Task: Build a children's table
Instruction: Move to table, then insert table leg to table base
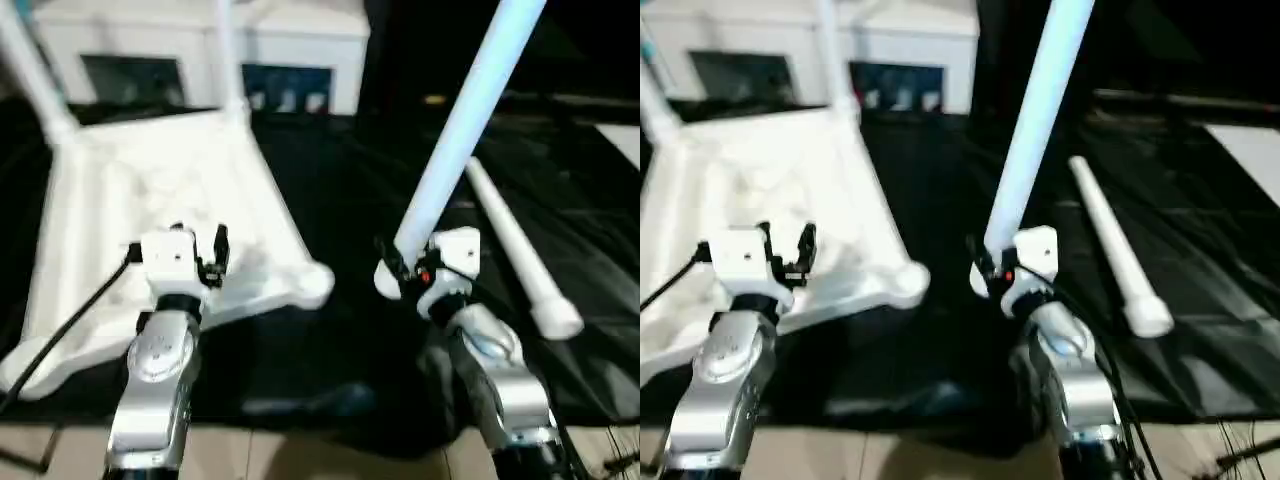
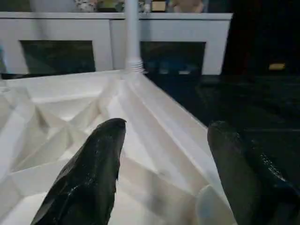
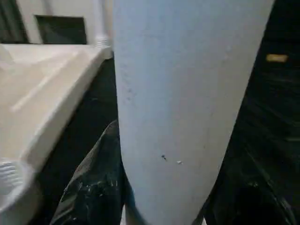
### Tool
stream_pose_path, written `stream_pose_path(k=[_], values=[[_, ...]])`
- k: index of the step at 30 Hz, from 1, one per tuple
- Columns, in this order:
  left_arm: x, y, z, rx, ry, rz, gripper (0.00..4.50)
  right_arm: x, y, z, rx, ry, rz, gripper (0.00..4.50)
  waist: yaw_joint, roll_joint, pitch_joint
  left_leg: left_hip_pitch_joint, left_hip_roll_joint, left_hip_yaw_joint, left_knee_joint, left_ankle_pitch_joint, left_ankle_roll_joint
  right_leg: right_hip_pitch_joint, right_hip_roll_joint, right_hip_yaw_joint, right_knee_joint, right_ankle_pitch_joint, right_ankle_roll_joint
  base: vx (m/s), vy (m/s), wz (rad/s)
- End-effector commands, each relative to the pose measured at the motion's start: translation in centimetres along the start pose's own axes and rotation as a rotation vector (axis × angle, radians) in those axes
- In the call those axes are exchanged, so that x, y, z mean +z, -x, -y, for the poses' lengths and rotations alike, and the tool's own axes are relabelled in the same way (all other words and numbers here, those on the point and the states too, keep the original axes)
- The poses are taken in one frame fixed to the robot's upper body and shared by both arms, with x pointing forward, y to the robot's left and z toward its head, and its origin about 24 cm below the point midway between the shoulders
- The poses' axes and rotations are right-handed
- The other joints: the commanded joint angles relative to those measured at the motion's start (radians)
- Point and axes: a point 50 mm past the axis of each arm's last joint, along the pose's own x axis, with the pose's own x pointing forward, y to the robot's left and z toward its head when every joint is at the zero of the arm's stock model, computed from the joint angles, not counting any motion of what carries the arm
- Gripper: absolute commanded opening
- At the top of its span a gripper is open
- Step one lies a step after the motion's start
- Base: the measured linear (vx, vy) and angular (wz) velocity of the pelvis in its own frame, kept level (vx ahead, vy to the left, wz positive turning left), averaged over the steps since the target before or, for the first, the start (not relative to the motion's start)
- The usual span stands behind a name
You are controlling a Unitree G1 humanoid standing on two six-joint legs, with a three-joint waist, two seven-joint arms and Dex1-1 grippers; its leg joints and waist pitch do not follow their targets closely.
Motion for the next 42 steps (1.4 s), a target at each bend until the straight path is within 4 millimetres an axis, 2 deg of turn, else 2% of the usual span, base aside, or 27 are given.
stream_pose_path(k=[1,2,3,4,5,6,7,8,10,12,13,14,15,16,17,19,20,21,22,23,24,26,28,30,32,37,42], values=[[0.0,0.0,-0.8,0.023,-0.019,-0.001,3.2,0.6,-0.5,-0.7,0.025,0.004,0.031,1.84,-0.045,0.024,-0.068,0.141,0.105,-0.106,-0.091,0.275,0.205,-0.071,-0.014,-0.039,0.076,0.37,0.09,0.111,-0.054,0.05],[0.0,0.0,-0.8,0.023,-0.02,-0.002,3.2,0.6,-0.5,-0.7,0.025,0.004,0.031,1.84,-0.068,0.031,-0.086,0.233,0.166,-0.168,-0.094,0.354,0.368,-0.174,-0.053,-0.04,0.117,0.149,0.108,0.111,-0.054,0.05],[0.0,-0.1,-0.8,0.023,-0.019,-0.002,3.2,0.6,-0.5,-0.7,0.024,0.005,0.031,1.84,-0.081,0.02,-0.086,0.244,0.223,-0.208,-0.097,0.53,0.52,-0.234,-0.102,-0.016,0.157,-0.054,0.093,0.096,-0.115,-0.19],[0.0,-0.1,-0.8,0.023,-0.02,-0.002,3.2,0.6,-0.5,-0.7,0.025,0.006,0.031,1.84,-0.069,0.006,-0.058,0.155,0.168,-0.141,-0.118,0.496,0.478,-0.218,-0.105,-0.001,0.154,0.04,0.071,0.027,-0.076,-0.24],[0.0,-0.1,-0.8,0.023,-0.02,-0.001,3.2,0.6,-0.5,-0.7,0.025,0.007,0.031,1.84,-0.061,-0.007,-0.053,0.118,0.106,-0.087,-0.118,0.385,0.413,-0.193,-0.09,-0.002,0.107,0.132,0.037,0.027,-0.076,-0.24],[0.0,-0.1,-0.8,0.024,-0.021,-0.001,3.2,0.6,-0.5,-0.7,0.027,0.009,0.031,1.84,-0.05,-0.057,-0.043,0.072,-0.014,-0.001,-0.088,0.096,0.245,-0.111,-0.089,0.039,-0.026,0.197,0.023,0.009,-0.051,-0.05],[0.0,-0.1,-0.8,0.024,-0.021,0.0,3.2,0.6,-0.6,-0.8,0.032,0.013,0.031,1.84,-0.006,-0.066,-0.045,0.008,-0.078,0.013,0.021,-0.059,0.145,-0.018,-0.192,0.146,-0.101,-0.063,-0.032,0.0,0.0,0.0],[0.0,-0.1,-0.8,0.024,-0.022,0.001,3.2,0.6,-0.6,-0.9,0.04,0.018,0.03,1.84,-0.003,-0.069,-0.042,-0.017,-0.055,-0.011,0.052,-0.049,0.095,0.008,-0.228,0.162,-0.113,-0.144,-0.097,0.0,0.0,0.0],[0.1,-0.2,-0.9,0.025,-0.023,0.002,3.2,0.5,-0.7,-1.3,0.069,0.032,0.02,1.84,-0.008,-0.037,-0.026,-0.037,-0.004,-0.033,0.039,0.045,-0.059,0.009,-0.221,0.107,-0.122,-0.221,-0.279,0.0,0.0,0.0],[0.1,-0.2,-1.0,0.027,-0.024,0.004,3.2,0.3,-0.7,-1.6,0.097,0.059,0.007,1.84,-0.023,-0.01,-0.018,-0.011,0.027,-0.03,-0.039,0.043,-0.064,-0.013,-0.183,0.043,-0.129,-0.274,-0.296,0.038,0.02,0.0],[0.1,-0.2,-1.0,0.029,-0.025,0.004,3.2,0.2,-0.7,-1.8,0.104,0.067,0.006,1.84,-0.035,0.03,-0.014,-0.065,0.009,-0.049,-0.109,-0.064,0.066,0.043,-0.138,-0.095,-0.131,-0.37,-0.175,0.108,0.1,0.32],[0.1,-0.2,-1.1,0.031,-0.025,0.004,3.2,0.2,-0.7,-1.8,0.098,0.054,0.013,1.84,-0.035,0.03,-0.014,-0.065,0.009,-0.049,-0.109,-0.064,0.066,0.043,-0.138,-0.095,-0.131,-0.37,-0.175,0.108,0.1,0.32],[0.1,-0.2,-1.2,0.034,-0.026,0.005,3.2,0.3,-0.7,-1.8,0.092,0.036,0.022,1.84,-0.069,0.057,-0.038,0.022,-0.001,-0.107,-0.138,-0.124,0.13,0.033,-0.064,-0.143,-0.091,-0.239,-0.153,0.142,0.104,0.64],[0.1,-0.2,-1.3,0.039,-0.028,0.005,3.2,0.4,-0.7,-1.8,0.087,0.023,0.028,1.84,-0.113,0.067,-0.041,0.149,0.094,-0.172,-0.146,-0.21,0.137,-0.096,-0.035,-0.101,0.034,-0.104,-0.143,0.165,0.068,0.39],[0.1,-0.1,-1.4,0.043,-0.029,0.005,3.2,0.4,-0.7,-1.8,0.089,0.025,0.028,1.84,-0.107,0.055,-0.049,0.162,0.119,-0.195,-0.146,-0.163,0.196,-0.143,-0.039,-0.076,0.089,-0.038,-0.068,0.165,0.068,0.39],[0.1,-0.1,-1.5,0.045,-0.03,0.005,3.2,0.4,-0.6,-1.7,0.09,0.018,0.03,1.84,-0.094,0.042,-0.041,0.154,0.103,-0.171,-0.139,-0.053,0.264,-0.191,-0.047,-0.056,0.119,0.028,0.014,0.13,0.04,0.13],[0.1,-0.1,-1.5,0.046,-0.031,0.004,3.2,0.3,-0.6,-1.7,0.087,0.016,0.03,1.84,-0.096,0.034,-0.044,0.155,0.102,-0.167,-0.142,-0.016,0.287,-0.199,-0.054,-0.05,0.118,0.054,0.028,0.116,0.03,0.1],[0.0,-0.1,-1.6,0.046,-0.032,0.003,3.2,0.3,-0.6,-1.7,0.085,0.015,0.03,1.84,-0.091,0.017,-0.039,0.132,0.085,-0.13,-0.153,0.009,0.293,-0.198,-0.065,-0.038,0.094,0.118,0.021,0.093,-0.016,0.02],[0.1,-0.1,-1.4,0.021,0.008,0.021,3.2,0.4,-0.6,-1.5,0.079,0.02,0.038,1.84,-0.084,-0.022,-0.038,0.102,0.035,-0.087,-0.125,0.001,0.238,-0.168,-0.107,0.012,-0.005,0.214,-0.019,0.083,-0.067,0.01],[0.1,0.0,-1.1,-0.013,0.019,0.021,3.2,0.4,-0.6,-1.5,0.075,0.019,0.041,1.84,-0.075,-0.053,-0.042,0.061,-0.001,-0.058,-0.1,-0.036,0.189,-0.119,-0.14,0.056,-0.043,0.217,-0.015,0.083,-0.067,0.01],[0.0,0.0,-0.7,-0.051,0.015,0.005,3.2,0.5,-0.6,-1.4,0.069,0.017,0.045,1.84,-0.024,-0.066,-0.043,0.029,-0.053,-0.027,-0.015,-0.05,0.083,-0.06,-0.219,0.144,-0.105,-0.046,-0.026,0.068,-0.103,0.14],[-0.4,0.3,0.3,-0.182,0.015,-0.017,3.2,0.6,-0.6,-1.2,0.053,0.009,0.052,1.84,-0.01,-0.053,-0.05,-0.006,-0.021,-0.055,-0.039,0.162,-0.02,-0.032,-0.209,0.126,-0.048,0.251,-0.11,0.071,-0.092,0.1],[-0.8,1.2,1.4,-0.4,0.012,-0.023,3.49,0.8,-0.5,-1.0,0.048,0.001,0.063,1.84,-0.034,-0.02,-0.053,0.025,0.01,-0.039,-0.069,0.428,-0.062,-0.095,-0.092,0.048,0.012,0.655,-0.211,0.035,-0.021,0.02],[-1.5,2.0,1.8,-0.573,-0.014,-0.063,3.56,1.0,-0.4,-0.8,0.063,0.001,0.067,1.84,-0.045,-0.012,-0.052,0.037,0.014,-0.038,-0.071,0.43,-0.062,-0.106,-0.088,0.035,0.006,0.562,-0.265,0.0,0.0,0.0],[-1.9,2.6,1.9,-0.697,-0.039,-0.109,3.6,1.1,-0.4,-0.7,0.093,0.003,0.07,1.84,-0.049,-0.004,-0.036,0.037,0.037,-0.037,-0.095,0.151,-0.046,-0.106,-0.113,0.038,-0.023,0.289,-0.299,0.0,0.0,0.0],[-1.8,3.0,1.4,-0.885,-0.071,-0.189,4.09,1.4,-0.2,-0.5,0.187,-0.001,0.058,1.84,-0.049,-0.003,-0.014,0.035,0.062,-0.01,-0.123,-0.193,-0.082,-0.11,-0.131,0.049,-0.055,-0.077,-0.294,-0.05,-0.002,0.08],[-1.3,2.5,-0.4,-1.082,-0.2,-0.34,3.77,2.2,0.1,0.0,0.365,0.015,0.017,1.84,-0.047,-0.006,-0.015,0.034,0.061,0.002,-0.127,-0.168,-0.093,-0.112,-0.128,0.052,-0.057,-0.1,-0.255,-0.01,-0.001,0.01]])
